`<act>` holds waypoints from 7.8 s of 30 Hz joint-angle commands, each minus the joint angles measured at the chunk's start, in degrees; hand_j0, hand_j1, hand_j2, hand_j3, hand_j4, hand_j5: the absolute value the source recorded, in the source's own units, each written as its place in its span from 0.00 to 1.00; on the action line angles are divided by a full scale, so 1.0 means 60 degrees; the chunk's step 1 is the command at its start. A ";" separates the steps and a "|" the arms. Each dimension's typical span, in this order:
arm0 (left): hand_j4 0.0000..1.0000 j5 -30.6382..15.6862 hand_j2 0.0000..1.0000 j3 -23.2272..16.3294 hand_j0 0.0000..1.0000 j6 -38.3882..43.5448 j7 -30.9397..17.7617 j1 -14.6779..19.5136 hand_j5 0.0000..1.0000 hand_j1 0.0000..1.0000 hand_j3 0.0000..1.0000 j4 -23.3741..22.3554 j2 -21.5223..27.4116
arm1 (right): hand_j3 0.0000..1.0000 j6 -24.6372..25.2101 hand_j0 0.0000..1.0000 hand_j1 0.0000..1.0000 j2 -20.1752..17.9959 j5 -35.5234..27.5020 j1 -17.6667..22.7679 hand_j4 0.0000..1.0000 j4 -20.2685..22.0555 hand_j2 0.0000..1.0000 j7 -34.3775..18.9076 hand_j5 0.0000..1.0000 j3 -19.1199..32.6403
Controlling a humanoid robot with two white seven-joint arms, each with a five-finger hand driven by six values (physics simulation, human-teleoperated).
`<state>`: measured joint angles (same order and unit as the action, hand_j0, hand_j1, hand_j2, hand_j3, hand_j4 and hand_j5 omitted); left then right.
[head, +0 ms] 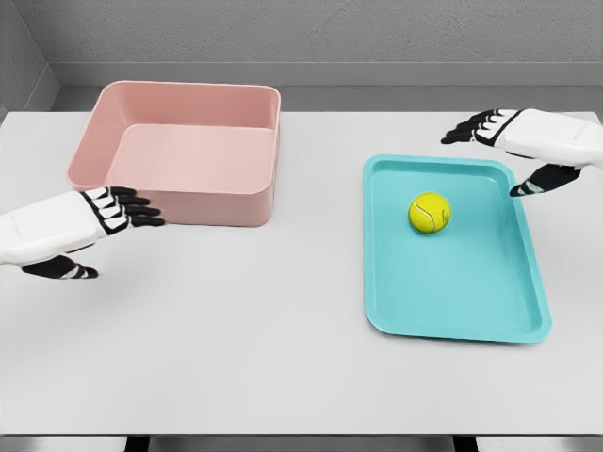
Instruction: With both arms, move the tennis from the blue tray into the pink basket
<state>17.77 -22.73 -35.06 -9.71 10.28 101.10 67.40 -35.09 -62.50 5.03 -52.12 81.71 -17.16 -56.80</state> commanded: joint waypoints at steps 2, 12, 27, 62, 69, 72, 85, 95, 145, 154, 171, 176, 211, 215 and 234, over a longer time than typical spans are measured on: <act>1.00 -0.0031 1.00 -0.0050 1.00 0.0009 0.0037 -0.0044 1.00 1.00 1.00 0.0010 0.0148 | 1.00 0.0015 1.00 1.00 -0.0012 -0.0062 0.0000 1.00 0.0019 1.00 0.0003 1.00 0.0018; 1.00 -0.0090 1.00 0.0009 1.00 0.0009 -0.0051 -0.0015 1.00 1.00 1.00 0.0010 0.0207 | 1.00 0.0015 1.00 1.00 0.0076 -0.0062 0.0000 1.00 0.0004 1.00 0.0018 1.00 -0.0304; 1.00 -0.0163 1.00 -0.0035 1.00 0.0009 0.0315 -0.0044 1.00 1.00 1.00 0.0010 -0.0583 | 1.00 0.0015 1.00 1.00 0.0867 -0.0048 0.0410 1.00 -0.0084 1.00 -0.0012 1.00 -0.0363; 1.00 -0.0163 1.00 0.0082 1.00 0.0009 0.0330 -0.0410 1.00 1.00 1.00 0.0010 -0.0834 | 1.00 0.0048 1.00 1.00 0.2449 0.0275 0.0337 1.00 -0.1827 1.00 -0.0363 1.00 -0.1008; 1.00 -0.0149 1.00 0.0068 1.00 0.0009 0.0330 -0.0410 1.00 1.00 1.00 0.0010 -0.0833 | 1.00 0.0224 1.00 1.00 0.2668 0.0407 0.0308 1.00 -0.2207 1.00 -0.0363 1.00 -0.1081; 1.00 -0.0163 1.00 0.0068 1.00 0.0009 0.0330 -0.0410 1.00 1.00 1.00 0.0010 -0.0833 | 1.00 0.0224 1.00 1.00 0.2668 0.0407 0.0308 1.00 -0.2383 1.00 -0.0363 1.00 -0.1096; 1.00 -0.0149 1.00 0.0082 1.00 0.0009 0.0330 -0.0440 1.00 1.00 1.00 0.0010 -0.0819 | 1.00 0.0268 1.00 1.00 0.2932 0.0407 0.0132 1.00 -0.2837 1.00 -0.0363 1.00 -0.1345; 1.00 -0.0149 1.00 0.0082 1.00 0.0009 0.0330 -0.0440 1.00 1.00 1.00 0.0010 -0.0819 | 0.91 0.0253 0.91 0.91 0.3020 0.0524 0.0044 0.91 -0.3042 0.91 -0.0363 0.91 -0.1550; 1.00 -0.0134 1.00 0.0082 1.00 0.0009 0.0330 -0.0440 1.00 1.00 1.00 0.0010 -0.0819 | 0.62 0.0015 0.62 0.62 0.2405 0.0583 -0.0615 0.62 -0.1124 0.62 -0.0539 0.62 -0.1418; 1.00 -0.0134 1.00 0.0082 1.00 0.0009 0.0330 -0.0454 1.00 1.00 1.00 0.0010 -0.0819 | 0.61 0.0015 0.61 0.61 0.2463 0.0583 -0.0732 0.61 -0.0772 0.61 -0.0539 0.61 -0.1418; 1.00 -0.0119 1.00 0.0082 1.00 0.0009 0.0330 -0.0454 1.00 1.00 1.00 -0.0005 -0.0804 | 0.59 0.0015 0.59 0.59 0.2903 0.0582 -0.0732 0.59 -0.0142 0.59 -0.0583 0.59 -0.1520; 1.00 -0.0119 1.00 0.0082 1.00 0.0009 0.0330 -0.0454 1.00 1.00 1.00 0.0010 -0.0804 | 0.59 0.0015 0.59 0.59 0.3137 0.0597 -0.0732 0.59 -0.0054 0.59 -0.0700 0.59 -0.1520; 1.00 -0.0090 1.00 0.0068 1.00 0.0009 0.0315 -0.0454 1.00 1.00 1.00 -0.0005 -0.0804 | 0.56 0.0106 0.56 0.56 0.4895 0.0612 -0.0732 0.56 0.0869 0.56 -0.1184 0.56 -0.1974; 1.00 -0.0090 1.00 0.0082 1.00 0.0009 0.0315 -0.0454 1.00 1.00 1.00 -0.0005 -0.0804 | 0.56 0.0238 0.56 0.56 0.5071 0.0612 -0.0732 0.56 0.0869 0.56 -0.1184 0.56 -0.1974; 1.00 -0.0090 1.00 0.0053 1.00 0.0009 0.0315 -0.0542 1.00 1.00 1.00 -0.0005 -0.0804 | 0.56 0.0810 0.56 0.56 0.5935 0.0626 -0.0747 0.56 0.0342 0.56 -0.1154 0.56 -0.2209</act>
<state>17.60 -22.36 -35.04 -7.79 7.12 101.07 62.50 -30.43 -27.24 9.15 -56.60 84.65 -24.18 -69.72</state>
